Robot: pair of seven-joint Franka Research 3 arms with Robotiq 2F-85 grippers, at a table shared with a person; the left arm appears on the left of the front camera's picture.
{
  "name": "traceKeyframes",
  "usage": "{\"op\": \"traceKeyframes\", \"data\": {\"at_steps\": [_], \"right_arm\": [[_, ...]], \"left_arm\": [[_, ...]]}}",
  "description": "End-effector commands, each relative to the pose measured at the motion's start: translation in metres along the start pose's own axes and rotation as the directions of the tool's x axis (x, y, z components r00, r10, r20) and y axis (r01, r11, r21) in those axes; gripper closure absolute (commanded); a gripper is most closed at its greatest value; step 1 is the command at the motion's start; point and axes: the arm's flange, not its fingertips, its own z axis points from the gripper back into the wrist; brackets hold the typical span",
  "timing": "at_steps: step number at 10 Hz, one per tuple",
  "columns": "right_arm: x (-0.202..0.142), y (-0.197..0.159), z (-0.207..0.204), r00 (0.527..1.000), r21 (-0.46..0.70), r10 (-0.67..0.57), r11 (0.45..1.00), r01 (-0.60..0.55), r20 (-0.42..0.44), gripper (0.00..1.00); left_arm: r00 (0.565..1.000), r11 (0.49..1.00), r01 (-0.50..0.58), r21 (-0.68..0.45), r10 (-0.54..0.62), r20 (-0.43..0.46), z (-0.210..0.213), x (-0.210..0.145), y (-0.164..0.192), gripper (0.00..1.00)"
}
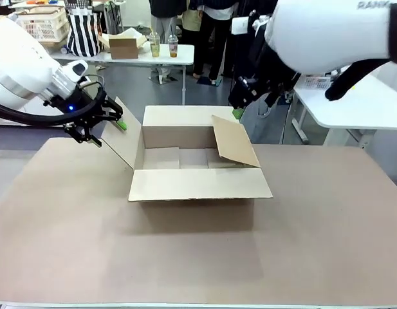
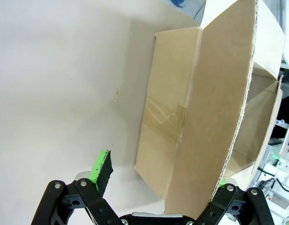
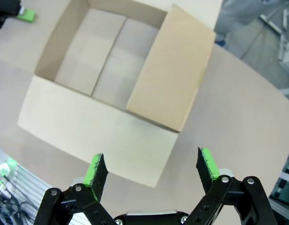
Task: Pack the gift set into the box.
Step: Place both hands on the side flaps of the Package Box and spread them outward.
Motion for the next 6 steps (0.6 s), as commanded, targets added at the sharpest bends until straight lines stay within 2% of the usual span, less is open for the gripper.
{"op": "traceKeyframes", "data": {"at_steps": [1, 3, 5, 6], "right_arm": [[0.003, -0.004, 0.003, 0.999, 0.029, -0.041, 0.999, 0.041, 0.010, 0.00], [0.001, -0.002, 0.001, 1.000, 0.011, -0.004, 1.000, 0.004, 0.001, 0.00], [0.075, 0.033, -0.068, 0.995, -0.007, -0.015, 1.000, 0.014, -0.102, 0.00], [0.094, 0.048, -0.094, 0.989, 0.034, 0.028, 0.999, -0.023, -0.146, 0.00]], "left_arm": [[1.000, 1.000, -0.011, 0.014, 0.011, 0.002, 0.002, 0.001, -0.002, 0.00], [1.000, 1.000, -0.011, 0.014, 0.011, 0.002, 0.002, 0.001, -0.002, 0.00], [1.000, 1.000, -0.011, 0.014, 0.011, 0.002, 0.002, 0.001, -0.002, 0.00], [1.000, 1.000, -0.011, 0.014, 0.011, 0.002, 0.002, 0.001, -0.002, 0.00]]}}
